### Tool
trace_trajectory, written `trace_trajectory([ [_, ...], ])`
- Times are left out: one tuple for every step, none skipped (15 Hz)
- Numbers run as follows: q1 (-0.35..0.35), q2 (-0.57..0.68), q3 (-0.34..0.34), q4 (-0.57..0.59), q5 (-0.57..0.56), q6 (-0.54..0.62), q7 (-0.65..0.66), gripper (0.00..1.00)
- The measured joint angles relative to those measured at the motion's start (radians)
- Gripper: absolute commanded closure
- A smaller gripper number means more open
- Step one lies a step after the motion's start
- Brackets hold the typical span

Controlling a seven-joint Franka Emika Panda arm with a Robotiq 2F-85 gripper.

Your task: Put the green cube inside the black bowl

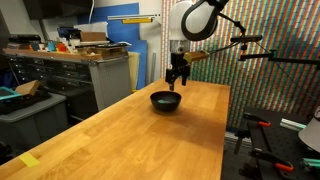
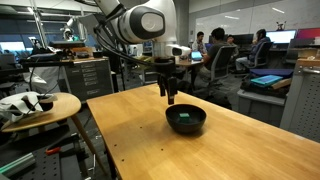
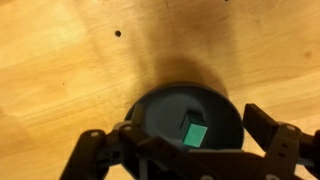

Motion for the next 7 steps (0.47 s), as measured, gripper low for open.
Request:
trace_trajectory([
  [0.002,-0.039,0.003,-0.026,-0.012,-0.023,-0.001,0.0],
  [0.004,-0.078,0.007,-0.05,-0.021,-0.048,-0.006,0.0],
  [0.005,-0.112,0.012,-0.07,-0.024,-0.067,-0.011,0.0],
  [0.005,-0.138,0.014,-0.086,-0.024,-0.077,-0.014,0.0],
  [0.005,-0.153,0.015,-0.097,-0.024,-0.078,-0.017,0.0],
  [0.005,-0.159,0.015,-0.103,-0.024,-0.078,-0.019,0.0],
  [0.005,-0.16,0.015,-0.106,-0.024,-0.078,-0.02,0.0],
])
